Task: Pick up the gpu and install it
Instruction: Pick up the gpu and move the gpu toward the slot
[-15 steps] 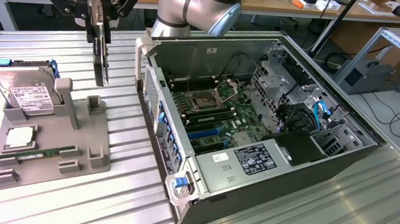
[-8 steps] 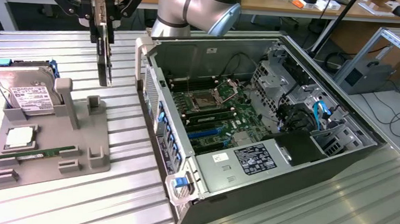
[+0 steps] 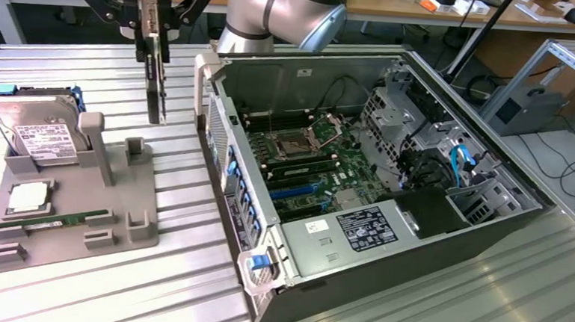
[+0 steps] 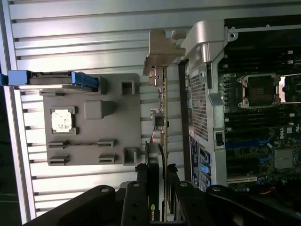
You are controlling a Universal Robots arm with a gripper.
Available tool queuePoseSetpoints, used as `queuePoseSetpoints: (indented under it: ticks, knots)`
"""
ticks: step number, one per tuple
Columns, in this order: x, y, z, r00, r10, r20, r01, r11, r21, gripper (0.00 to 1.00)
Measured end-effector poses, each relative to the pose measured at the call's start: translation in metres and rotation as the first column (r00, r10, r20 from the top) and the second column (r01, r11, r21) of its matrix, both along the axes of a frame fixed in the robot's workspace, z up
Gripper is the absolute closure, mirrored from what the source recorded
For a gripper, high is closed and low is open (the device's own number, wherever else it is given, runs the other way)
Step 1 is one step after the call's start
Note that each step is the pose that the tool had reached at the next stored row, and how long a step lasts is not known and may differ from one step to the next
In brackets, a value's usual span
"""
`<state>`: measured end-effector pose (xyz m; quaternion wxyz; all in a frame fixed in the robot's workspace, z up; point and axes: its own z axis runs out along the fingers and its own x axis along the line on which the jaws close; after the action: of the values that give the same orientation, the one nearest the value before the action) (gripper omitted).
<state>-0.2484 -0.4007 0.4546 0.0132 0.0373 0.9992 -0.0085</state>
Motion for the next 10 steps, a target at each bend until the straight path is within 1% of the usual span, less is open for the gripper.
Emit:
queuePoseSetpoints:
  ticks: [5,10]
  knots:
    - [0.004,0.0000,-0.0001,1.0000,0.000,0.0000,0.000,1.0000,-0.0018,0.73]
    - [0.012,0.0000,-0.0002,1.0000,0.000,0.0000,0.000,1.0000,-0.0047,0.73]
